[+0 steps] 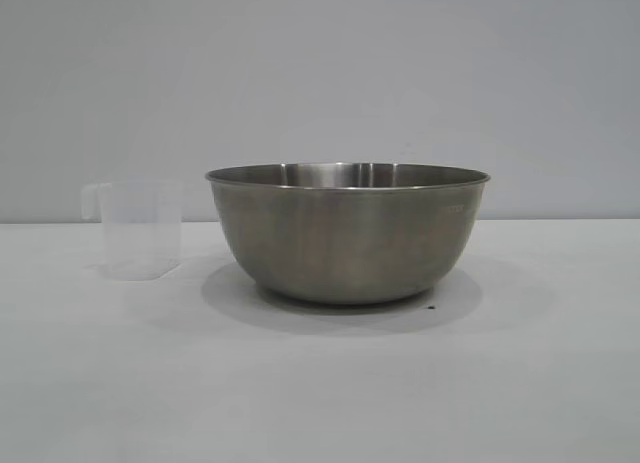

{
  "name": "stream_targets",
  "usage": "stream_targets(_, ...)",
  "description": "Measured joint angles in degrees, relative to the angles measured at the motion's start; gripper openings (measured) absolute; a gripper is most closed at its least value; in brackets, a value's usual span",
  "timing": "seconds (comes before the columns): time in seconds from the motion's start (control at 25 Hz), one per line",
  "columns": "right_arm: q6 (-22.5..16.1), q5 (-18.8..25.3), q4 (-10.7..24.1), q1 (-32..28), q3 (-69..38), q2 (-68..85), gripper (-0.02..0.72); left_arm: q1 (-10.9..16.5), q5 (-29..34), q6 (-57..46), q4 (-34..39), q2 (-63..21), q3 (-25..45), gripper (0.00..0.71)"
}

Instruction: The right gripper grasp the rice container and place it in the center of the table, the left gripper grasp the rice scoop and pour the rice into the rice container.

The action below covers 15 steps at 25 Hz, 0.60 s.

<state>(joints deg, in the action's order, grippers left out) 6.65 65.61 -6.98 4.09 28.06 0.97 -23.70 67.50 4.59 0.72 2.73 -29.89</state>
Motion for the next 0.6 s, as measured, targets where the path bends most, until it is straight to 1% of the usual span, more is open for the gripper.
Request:
stream_targets(0.12,0.0,0.0,0.0,0.0,0.0,0.0,0.45,0.0,-2.2,-0.1,0.0,-2.2,1.5,0.493)
stream_targets(0.6,0.0,0.0,0.0,0.0,0.0,0.0,0.45,0.0,-3.1,-1.4,0.1,-2.6,2.1,0.493)
